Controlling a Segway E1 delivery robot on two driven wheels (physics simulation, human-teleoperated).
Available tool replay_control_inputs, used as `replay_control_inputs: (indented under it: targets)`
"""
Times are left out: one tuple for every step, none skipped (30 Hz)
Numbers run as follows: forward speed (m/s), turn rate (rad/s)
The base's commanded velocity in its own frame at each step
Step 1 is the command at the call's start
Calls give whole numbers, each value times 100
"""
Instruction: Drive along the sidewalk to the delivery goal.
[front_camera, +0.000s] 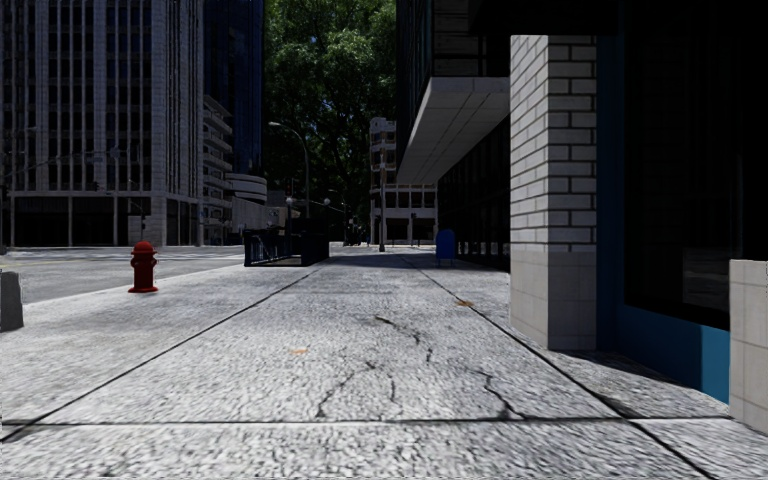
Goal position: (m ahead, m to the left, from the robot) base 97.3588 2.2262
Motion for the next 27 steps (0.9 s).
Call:
replay_control_inputs:
  targets:
    - [200, 0]
    - [200, 0]
    - [200, 0]
    - [200, 0]
    - [200, 0]
    - [200, 0]
    - [200, 0]
    - [200, 0]
    - [200, 0]
    - [200, 0]
    - [200, 0]
    - [200, 0]
    - [200, 0]
    - [200, 0]
    - [200, 0]
    - [200, 0]
    - [200, 0]
    - [200, 0]
    - [200, 0]
    - [200, 0]
    - [200, 0]
    - [200, 0]
    - [200, 0]
    - [200, 0]
    - [200, 0]
    - [200, 0]
    - [200, 0]
